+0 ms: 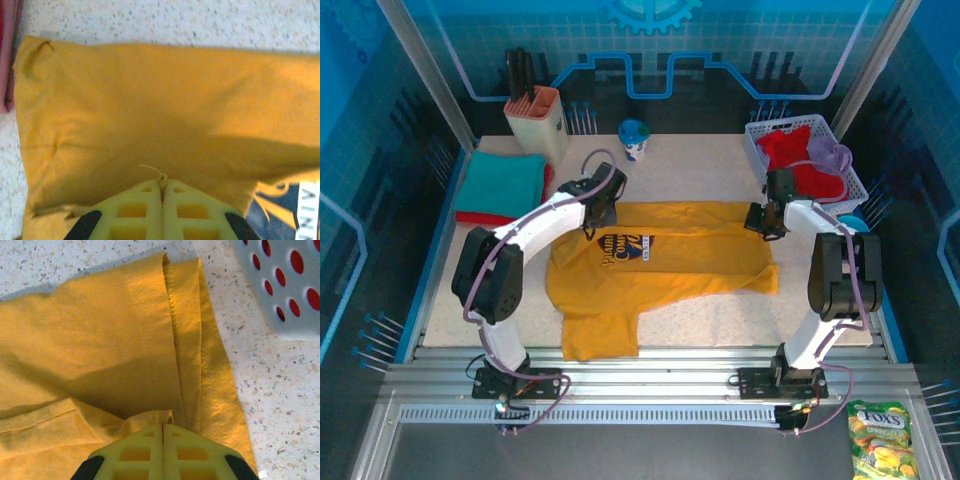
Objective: Fold and stack the t-shirts
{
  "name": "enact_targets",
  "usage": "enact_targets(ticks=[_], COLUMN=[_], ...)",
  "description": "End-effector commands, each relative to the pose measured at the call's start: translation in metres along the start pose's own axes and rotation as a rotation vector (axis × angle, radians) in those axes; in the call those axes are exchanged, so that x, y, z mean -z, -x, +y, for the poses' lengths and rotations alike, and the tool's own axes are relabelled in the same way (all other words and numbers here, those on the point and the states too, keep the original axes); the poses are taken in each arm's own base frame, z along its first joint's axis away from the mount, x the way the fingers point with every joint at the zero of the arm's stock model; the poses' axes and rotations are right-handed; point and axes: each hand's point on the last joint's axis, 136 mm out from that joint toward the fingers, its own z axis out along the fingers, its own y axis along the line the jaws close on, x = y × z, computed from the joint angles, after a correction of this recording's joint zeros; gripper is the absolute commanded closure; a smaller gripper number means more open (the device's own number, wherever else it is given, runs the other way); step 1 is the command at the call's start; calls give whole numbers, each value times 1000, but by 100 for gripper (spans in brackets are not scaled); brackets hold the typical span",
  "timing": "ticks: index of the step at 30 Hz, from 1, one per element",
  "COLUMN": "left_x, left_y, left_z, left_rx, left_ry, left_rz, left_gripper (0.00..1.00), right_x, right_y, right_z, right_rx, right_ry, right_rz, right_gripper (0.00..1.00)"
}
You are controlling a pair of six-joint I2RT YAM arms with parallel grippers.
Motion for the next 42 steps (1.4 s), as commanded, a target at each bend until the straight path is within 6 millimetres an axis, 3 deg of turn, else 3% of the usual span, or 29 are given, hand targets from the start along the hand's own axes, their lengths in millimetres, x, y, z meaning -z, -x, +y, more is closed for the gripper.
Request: enact_targets(ticks=[1,3,5,7,12,14,19,24,31,36,42], left_x=[0,-2,-5,-3,25,35,39,20,-19,-44,-53], left_y=[-42,-58,-72,-81,-76,-72,-69,-70,-70,-64,-66], left_z=[13,11,8,8,1,6,34,68,73,81,93], left_rx=[-25,-33,-48,-59,-59,-50,85,221,344,320,283], left_ry=[117,144,156,177,92,65,-75,-95,-98,-39,21], left_rz=[65,86,110,118,80,87,134,184,249,249,254], left_gripper=[91,86,71,63,56,41,41,43,48,60,66], right_x=[4,4,4,3,6,5,5,4,4,4,4], right_y=[-3,-3,-4,-5,-3,-5,-9,-14,-16,-17,-18], right_z=[2,1,2,1,0,-1,-3,-6,-5,-6,-8], right_rx=[-10,-9,-9,-10,-7,-7,-12,-18,-13,-10,-16], right_ry=[22,21,24,21,16,15,10,12,20,23,17], right_rz=[-5,-4,-4,-1,-8,-6,-2,-8,-9,-6,-5], right_gripper=[100,100,100,100,100,100,100,100,100,100,100])
